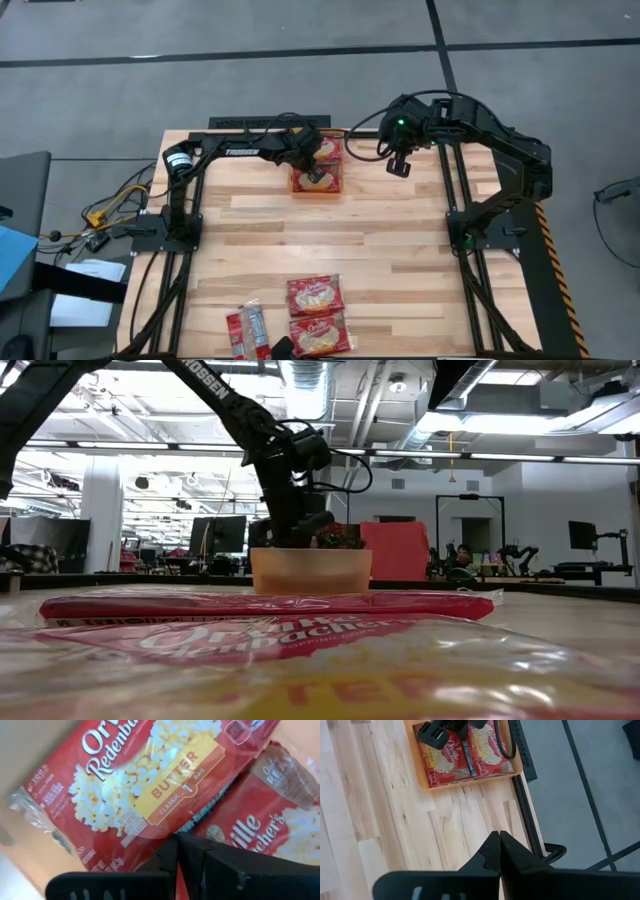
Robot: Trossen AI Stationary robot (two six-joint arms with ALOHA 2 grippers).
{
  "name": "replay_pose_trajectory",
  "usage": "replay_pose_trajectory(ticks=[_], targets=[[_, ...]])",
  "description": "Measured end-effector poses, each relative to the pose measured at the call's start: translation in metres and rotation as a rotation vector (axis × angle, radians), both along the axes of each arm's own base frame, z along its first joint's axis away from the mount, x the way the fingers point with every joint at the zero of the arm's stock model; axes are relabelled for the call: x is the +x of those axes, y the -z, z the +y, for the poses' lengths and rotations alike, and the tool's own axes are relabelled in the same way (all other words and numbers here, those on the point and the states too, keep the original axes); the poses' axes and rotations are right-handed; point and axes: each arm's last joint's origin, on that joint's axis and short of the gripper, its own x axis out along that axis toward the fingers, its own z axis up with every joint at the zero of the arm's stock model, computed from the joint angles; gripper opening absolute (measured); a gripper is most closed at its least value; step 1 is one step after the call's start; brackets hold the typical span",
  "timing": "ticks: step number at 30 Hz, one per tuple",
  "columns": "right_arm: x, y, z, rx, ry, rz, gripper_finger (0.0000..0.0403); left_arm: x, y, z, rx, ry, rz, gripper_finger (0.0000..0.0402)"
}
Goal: Sort popcorn bags into baskets
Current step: Put the red popcorn bag into the orange bin
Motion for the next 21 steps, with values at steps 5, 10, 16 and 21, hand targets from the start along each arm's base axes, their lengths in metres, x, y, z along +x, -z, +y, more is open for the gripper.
replay_pose_trajectory(ticks=[5,10,16,21], targets=[[0.0,0.0,0.0,0.011,0.011,-0.006,0.0029,0.002,-0.007,0.0,-0.039,0.034,-0.003,0.0],[-0.001,0.001,0.001,0.028,0.019,0.0,0.0029,0.002,-0.024,-0.008,-0.081,0.121,0.121,0.0],[-0.007,0.006,0.013,0.226,0.001,0.029,0.0019,-0.019,-0.072,-0.039,-0.18,0.262,0.222,0.0],[-0.009,0.009,0.042,0.327,-0.004,0.096,0.0019,-0.062,-0.132,-0.092,-0.184,0.326,0.046,0.0]])
